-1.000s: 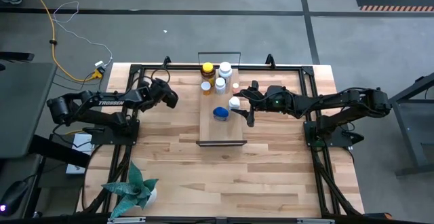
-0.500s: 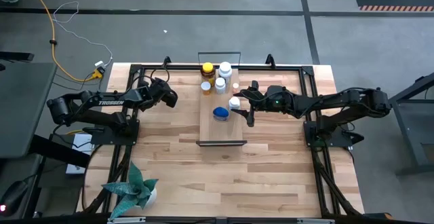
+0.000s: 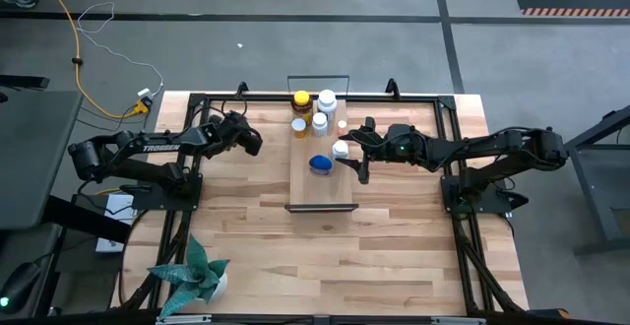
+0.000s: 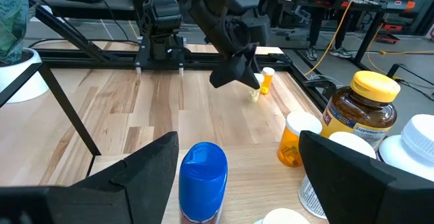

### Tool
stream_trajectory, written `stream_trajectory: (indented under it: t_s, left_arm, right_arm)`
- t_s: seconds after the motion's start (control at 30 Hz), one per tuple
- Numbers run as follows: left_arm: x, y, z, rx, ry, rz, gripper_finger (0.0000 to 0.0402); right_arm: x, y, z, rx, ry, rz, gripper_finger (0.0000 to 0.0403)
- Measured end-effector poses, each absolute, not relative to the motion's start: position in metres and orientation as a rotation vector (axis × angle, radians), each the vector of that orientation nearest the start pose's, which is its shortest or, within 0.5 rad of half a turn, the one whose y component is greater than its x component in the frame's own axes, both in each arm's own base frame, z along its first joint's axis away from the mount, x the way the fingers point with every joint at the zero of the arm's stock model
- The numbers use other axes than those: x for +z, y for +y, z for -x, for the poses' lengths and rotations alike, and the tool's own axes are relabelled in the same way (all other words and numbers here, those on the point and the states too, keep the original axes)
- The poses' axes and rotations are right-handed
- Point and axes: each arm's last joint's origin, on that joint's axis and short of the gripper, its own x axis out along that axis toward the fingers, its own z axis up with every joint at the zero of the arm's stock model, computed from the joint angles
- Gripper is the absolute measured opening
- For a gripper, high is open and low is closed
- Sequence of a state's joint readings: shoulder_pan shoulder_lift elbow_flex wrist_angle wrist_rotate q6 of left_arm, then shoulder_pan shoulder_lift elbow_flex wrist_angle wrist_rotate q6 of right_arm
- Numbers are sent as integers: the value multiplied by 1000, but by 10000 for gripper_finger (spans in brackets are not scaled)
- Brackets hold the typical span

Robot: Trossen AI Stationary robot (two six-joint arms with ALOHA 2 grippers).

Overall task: Pick and place medicine bottles onto shelf by color
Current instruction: Put the small yellow medicine bottle on the shelf

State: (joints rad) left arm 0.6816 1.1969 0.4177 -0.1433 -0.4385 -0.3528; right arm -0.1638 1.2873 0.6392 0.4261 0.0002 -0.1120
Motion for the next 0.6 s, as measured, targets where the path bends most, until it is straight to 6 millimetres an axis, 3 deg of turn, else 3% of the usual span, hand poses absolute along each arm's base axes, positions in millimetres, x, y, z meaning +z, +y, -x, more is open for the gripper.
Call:
stream_trajectory:
  t_s: [0.23,0.43,0.6]
  left_arm:
    - [164,121,-173,979,614,347,109]
    - [186,96,-199,775,408,255,106]
    - [188,80,-211,700,357,233,111]
  right_arm:
    - [236,-44,-268,-151,231,93,298]
    - [236,-44,-268,-151,231,93,298]
    - [236,-44,-268,-151,230,91,298]
